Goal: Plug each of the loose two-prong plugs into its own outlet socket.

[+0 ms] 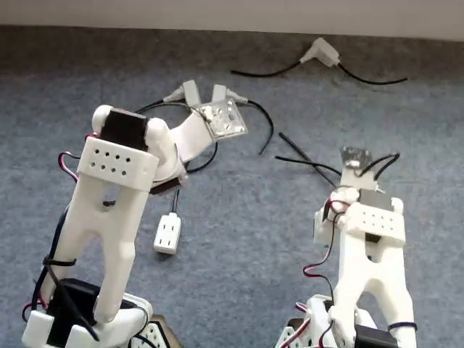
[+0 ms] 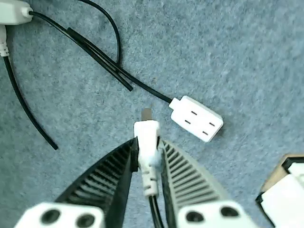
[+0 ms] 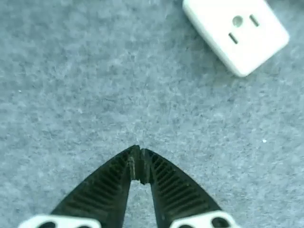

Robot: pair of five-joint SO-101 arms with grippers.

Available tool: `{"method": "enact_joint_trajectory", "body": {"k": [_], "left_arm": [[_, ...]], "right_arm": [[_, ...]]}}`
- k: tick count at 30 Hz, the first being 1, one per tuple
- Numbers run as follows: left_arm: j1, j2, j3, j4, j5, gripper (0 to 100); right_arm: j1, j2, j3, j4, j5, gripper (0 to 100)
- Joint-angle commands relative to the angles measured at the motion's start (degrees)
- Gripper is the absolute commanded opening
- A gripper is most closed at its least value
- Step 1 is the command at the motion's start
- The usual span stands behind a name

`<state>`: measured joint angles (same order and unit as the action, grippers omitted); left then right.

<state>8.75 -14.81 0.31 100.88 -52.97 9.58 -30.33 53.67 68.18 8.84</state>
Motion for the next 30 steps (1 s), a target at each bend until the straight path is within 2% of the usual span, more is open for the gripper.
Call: {"method": "enact_joint_trajectory", "body": {"k": [1, 5, 8, 14, 30], "left_arm": [[-1.7, 0.0, 0.0, 0.8, -10.1, 1], [-2.1, 0.0, 8.2, 0.8, -24.6, 1], [-1.7, 0.0, 12.6, 0.8, -30.3, 1], [-1.9, 0.5, 14.2, 0.8, -35.0, 1], [1.5, 0.7, 23.7, -0.3, -35.4, 1]], "right_arm": [[0.7, -1.7, 6.6, -6.8, -0.8, 0.7], [0.7, -1.7, 10.6, -10.8, -0.8, 0.7], [0.7, -1.7, 13.8, -14.6, -0.8, 0.7], [0.7, -1.7, 16.4, -20.4, -0.8, 0.7], [0.7, -1.7, 16.4, -20.4, -0.8, 0.7]]}}
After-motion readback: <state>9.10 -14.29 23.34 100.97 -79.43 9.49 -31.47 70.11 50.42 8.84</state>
